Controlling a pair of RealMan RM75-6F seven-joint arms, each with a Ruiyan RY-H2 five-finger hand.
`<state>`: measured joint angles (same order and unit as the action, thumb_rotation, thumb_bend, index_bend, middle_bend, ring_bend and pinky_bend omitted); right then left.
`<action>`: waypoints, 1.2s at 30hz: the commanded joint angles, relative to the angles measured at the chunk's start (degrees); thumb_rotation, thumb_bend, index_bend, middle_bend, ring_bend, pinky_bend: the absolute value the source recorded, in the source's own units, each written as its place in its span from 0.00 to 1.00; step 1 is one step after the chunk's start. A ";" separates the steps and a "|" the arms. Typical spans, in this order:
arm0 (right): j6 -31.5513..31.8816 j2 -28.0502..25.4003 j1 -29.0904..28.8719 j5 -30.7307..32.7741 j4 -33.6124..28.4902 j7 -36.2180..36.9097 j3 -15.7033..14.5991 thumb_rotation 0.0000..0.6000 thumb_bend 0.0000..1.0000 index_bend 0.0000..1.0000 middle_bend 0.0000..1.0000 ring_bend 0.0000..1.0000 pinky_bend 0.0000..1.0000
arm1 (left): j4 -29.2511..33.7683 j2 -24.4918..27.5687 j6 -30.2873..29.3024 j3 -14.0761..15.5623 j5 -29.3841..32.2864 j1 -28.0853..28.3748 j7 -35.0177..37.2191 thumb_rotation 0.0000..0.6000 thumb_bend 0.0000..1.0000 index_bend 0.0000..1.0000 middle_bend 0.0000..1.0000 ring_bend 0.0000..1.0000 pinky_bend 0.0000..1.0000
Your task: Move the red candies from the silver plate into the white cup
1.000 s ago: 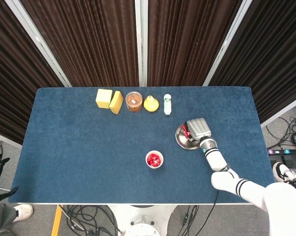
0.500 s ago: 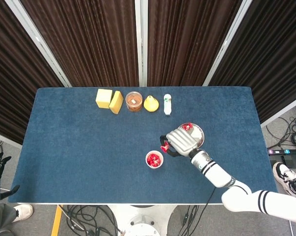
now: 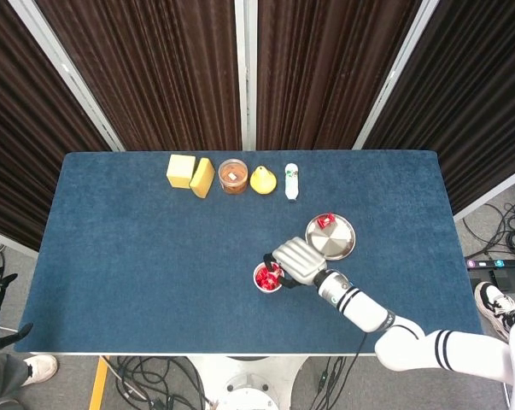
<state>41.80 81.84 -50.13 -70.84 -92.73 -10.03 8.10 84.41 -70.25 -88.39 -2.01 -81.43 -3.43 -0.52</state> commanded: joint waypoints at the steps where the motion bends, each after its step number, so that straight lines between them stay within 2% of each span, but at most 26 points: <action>1: 0.17 0.63 -0.22 0.05 0.42 -0.21 -0.12 1.00 0.33 0.54 0.98 1.00 1.00 | -0.06 -0.03 -0.04 0.00 -0.01 -0.03 0.08 1.00 0.00 0.22 0.17 0.14 0.16; 5: 0.09 1.57 -0.69 0.43 1.31 -0.59 -0.20 1.00 0.33 0.51 0.98 0.99 1.00 | -0.21 -0.06 -0.22 0.00 0.16 -0.27 0.28 1.00 0.00 0.22 0.17 0.14 0.16; 10: 0.36 1.76 -0.75 0.59 1.31 -0.53 -0.44 1.00 0.33 0.32 0.98 0.99 1.00 | -0.47 -0.13 -0.16 0.01 0.27 -0.36 0.41 1.00 0.00 0.22 0.17 0.14 0.16; 13: 1.31 1.27 -0.27 0.15 0.74 -0.04 -0.52 1.00 0.33 0.25 0.98 0.99 1.00 | -0.59 -0.19 -0.22 -0.05 0.08 -0.29 0.51 1.00 0.00 0.22 0.17 0.14 0.16; 17: 5.90 -1.18 2.45 -0.39 -0.69 2.33 0.15 1.00 0.33 0.22 0.98 0.99 1.00 | -0.58 -0.17 -0.17 -0.24 0.02 -0.12 0.71 1.00 0.00 0.22 0.17 0.14 0.16; 19: 10.44 -3.48 5.35 -0.73 -1.23 3.43 0.29 1.00 0.33 0.22 0.97 0.98 1.00 | -0.73 -0.15 -0.04 -0.35 -0.08 0.08 0.86 1.00 0.00 0.22 0.17 0.14 0.16; 22: 16.93 -7.47 10.21 -0.79 -1.61 3.70 -0.49 1.00 0.33 0.22 0.87 0.89 1.00 | -0.80 -0.10 0.09 -0.57 -0.41 0.50 0.98 1.00 0.00 0.22 0.17 0.14 0.16; 25: 23.41 -11.34 15.59 -0.78 -2.12 4.32 -1.65 1.00 0.33 0.22 0.72 0.73 0.99 | -0.61 -0.13 0.14 -0.80 -0.88 0.98 0.98 1.00 0.00 0.22 0.17 0.14 0.16; 27: 27.48 -13.66 19.23 -1.34 -2.34 4.94 -2.78 1.00 0.33 0.22 0.60 0.59 0.87 | -0.25 -0.16 0.40 -1.00 -1.02 1.43 0.66 1.00 0.00 0.22 0.17 0.14 0.16; 28: 28.95 -14.59 20.74 -1.81 -2.51 5.62 -3.38 1.00 0.34 0.22 0.51 0.48 0.72 | -0.07 -0.16 0.50 -1.09 -1.09 1.62 0.55 1.00 0.00 0.22 0.17 0.14 0.16; 29: 30.16 -15.52 22.18 -2.53 -2.71 6.82 -4.06 1.00 0.34 0.22 0.45 0.41 0.62 | 0.18 -0.12 0.60 -1.15 -1.22 1.82 0.45 1.00 0.00 0.22 0.17 0.14 0.16; 30: 31.38 -16.84 24.00 -3.90 -3.03 9.40 -5.13 1.00 0.34 0.20 0.35 0.28 0.45 | 0.55 -0.05 0.73 -1.23 -1.43 2.11 0.27 1.00 0.00 0.22 0.17 0.14 0.16; 33: 34.47 -19.92 28.36 -7.55 -3.17 14.35 -8.08 1.00 0.34 0.11 0.17 0.06 0.16 | 1.58 0.19 1.16 -1.23 -2.13 2.84 -0.40 1.00 0.00 0.22 0.17 0.14 0.16; 34: 35.59 -20.52 29.61 -8.54 -3.00 14.78 -8.91 1.00 0.34 0.08 0.12 0.01 0.09 | 1.92 0.26 1.30 -1.17 -2.45 3.07 -0.44 1.00 0.00 0.22 0.17 0.14 0.16; 36: 38.20 -21.37 32.38 -10.32 -3.12 15.54 -10.45 1.00 0.35 0.02 0.05 0.00 0.02 | 2.71 0.40 1.57 -1.14 -3.01 3.57 -0.60 1.00 0.00 0.22 0.17 0.14 0.16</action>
<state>75.40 63.43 -22.64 -77.48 -95.47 2.34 0.94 86.78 -69.97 -87.02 -3.18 -84.15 -0.14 -0.96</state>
